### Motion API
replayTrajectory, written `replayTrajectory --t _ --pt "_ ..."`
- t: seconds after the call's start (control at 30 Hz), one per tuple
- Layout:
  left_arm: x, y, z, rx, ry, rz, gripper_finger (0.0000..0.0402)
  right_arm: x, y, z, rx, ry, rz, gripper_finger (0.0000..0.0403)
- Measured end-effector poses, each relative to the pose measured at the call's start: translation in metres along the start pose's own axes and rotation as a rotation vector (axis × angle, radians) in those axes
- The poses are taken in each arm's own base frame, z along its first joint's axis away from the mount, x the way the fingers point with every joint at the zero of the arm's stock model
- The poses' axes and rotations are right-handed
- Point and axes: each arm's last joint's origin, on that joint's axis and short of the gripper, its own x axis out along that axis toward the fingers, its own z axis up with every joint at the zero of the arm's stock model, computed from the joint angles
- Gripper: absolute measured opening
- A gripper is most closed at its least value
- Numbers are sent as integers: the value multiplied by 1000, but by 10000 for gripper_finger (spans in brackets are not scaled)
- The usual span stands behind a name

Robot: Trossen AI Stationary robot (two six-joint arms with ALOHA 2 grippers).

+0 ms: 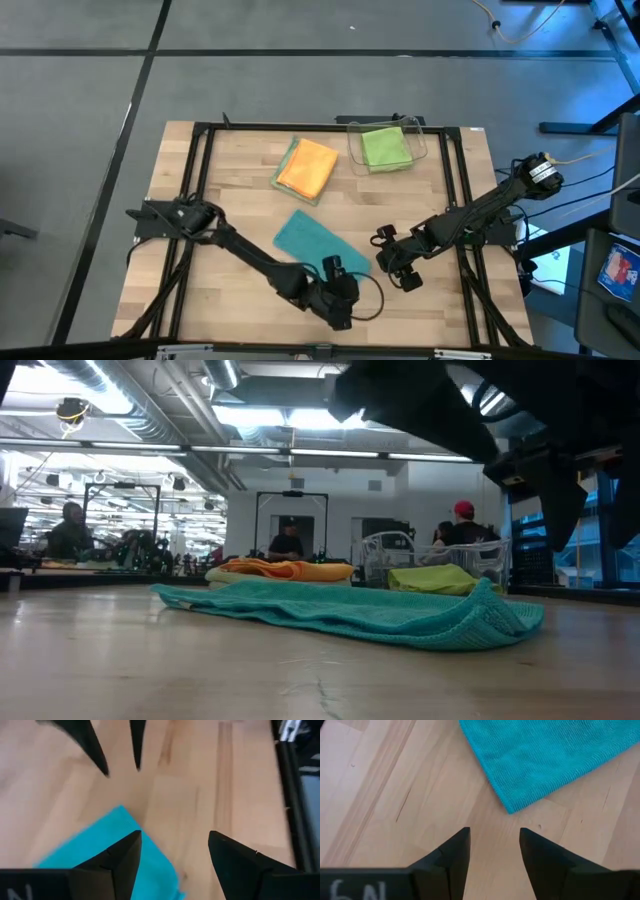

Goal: Fold microfiber towels
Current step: Fold the blue microfiber towel

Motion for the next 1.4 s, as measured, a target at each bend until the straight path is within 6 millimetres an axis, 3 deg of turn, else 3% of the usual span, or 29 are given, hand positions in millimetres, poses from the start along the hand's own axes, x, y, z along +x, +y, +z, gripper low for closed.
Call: replayTrajectory --t 0.1,0.3,0.63,0.93,1.13,1.4 --pt "3 1 -2 74 46 84 224 0 0 0 11 -1 0 173" --pt "6 -2 -12 90 70 95 222 0 0 0 35 -2 0 173" --pt "15 -11 -56 181 88 71 219 0 1 6 -164 -63 -1 173" --pt "21 -12 -63 250 40 43 219 0 1 8 -231 -79 -3 173" --pt "37 -13 -77 260 71 27 219 1 1 10 -231 -96 -4 173" --pt "36 -14 -76 296 32 90 219 27 2 8 -268 -33 -1 173"
